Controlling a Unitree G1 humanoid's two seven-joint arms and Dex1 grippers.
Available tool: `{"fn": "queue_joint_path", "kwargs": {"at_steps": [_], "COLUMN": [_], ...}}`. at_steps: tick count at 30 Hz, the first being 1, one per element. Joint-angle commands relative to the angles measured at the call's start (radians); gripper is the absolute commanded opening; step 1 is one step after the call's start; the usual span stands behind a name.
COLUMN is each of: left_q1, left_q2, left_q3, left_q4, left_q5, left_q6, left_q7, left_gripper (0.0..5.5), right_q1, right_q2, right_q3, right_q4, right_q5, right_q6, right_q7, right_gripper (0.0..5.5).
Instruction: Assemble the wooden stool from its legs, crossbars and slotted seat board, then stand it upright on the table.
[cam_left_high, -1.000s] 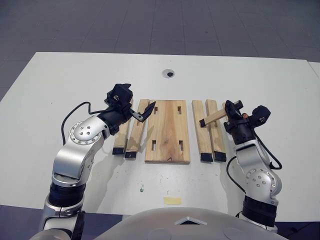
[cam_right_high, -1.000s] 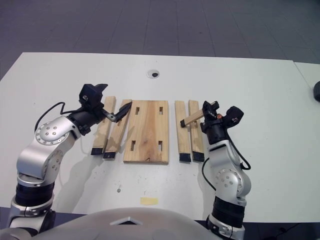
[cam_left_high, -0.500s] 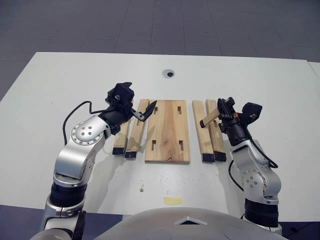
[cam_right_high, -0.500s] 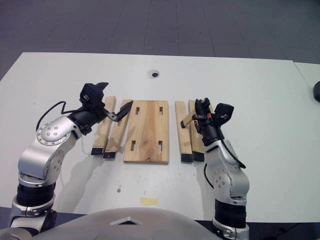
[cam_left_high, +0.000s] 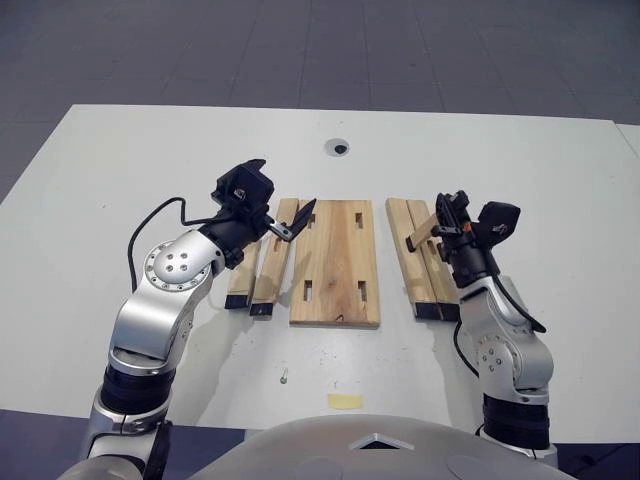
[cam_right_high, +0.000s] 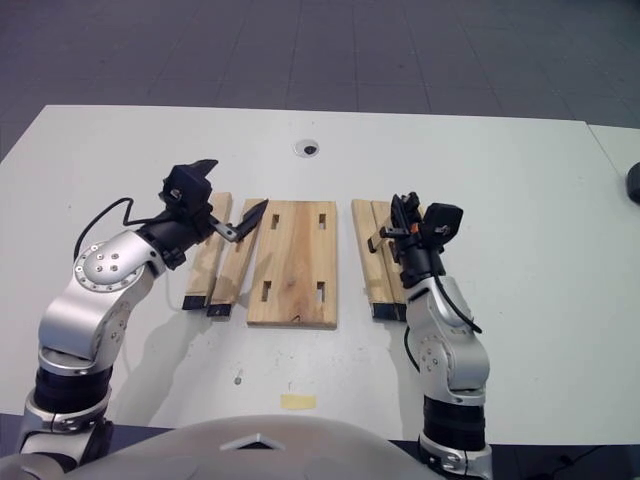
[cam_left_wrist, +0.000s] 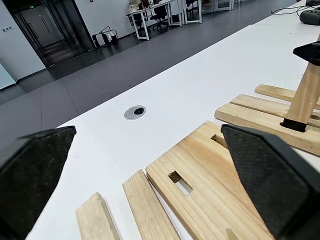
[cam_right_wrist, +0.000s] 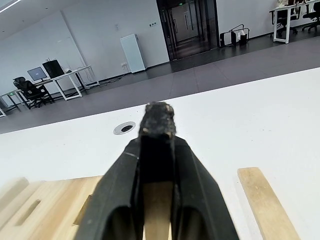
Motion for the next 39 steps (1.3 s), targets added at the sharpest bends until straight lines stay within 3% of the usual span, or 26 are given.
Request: {"fn": "queue_joint_path", "kwargs": {"at_steps": [1,4,12,24,39], "left_q1": [-0.005,-0.01,-0.112,-0.099,-0.081], "left_q2": [0.003,0.003,0.025,0.043,-0.005], "left_q3": [-0.007,-0.006,0.13,0.12,0.096], "left_q4": [-0.003,0.0,0.026,0.027,0.032], "left_q5": [0.016,0.018,-0.073,-0.063,-0.034], "left_q6": [-0.006,-0.011,0.037,0.037,0.027], "left_q7": [0.0,-0.002,-0.034,-0.037,0.024], "left_gripper": [5.4,5.4,5.4,5.4,5.4], "right_q1": [0.008,0.013,0.062,0.061,0.001], "right_q2": [-0.017,-0.016,0.022,0.026,0.027], "right_q3": [0.004,0.014,0.089,0.114,0.021], "right_q4": [0.048,0.064,0.054,0.058,0.056], "right_q5": [-0.049,-0.071,-0.172,-0.229,-0.153], "right_q6": [0.021,-0.005,-0.098,-0.124,-0.032], "right_q7": [-0.004,0.01,0.003,0.028,0.027], "right_gripper": [0.41,0.41,0.41,0.41,0.41]}}
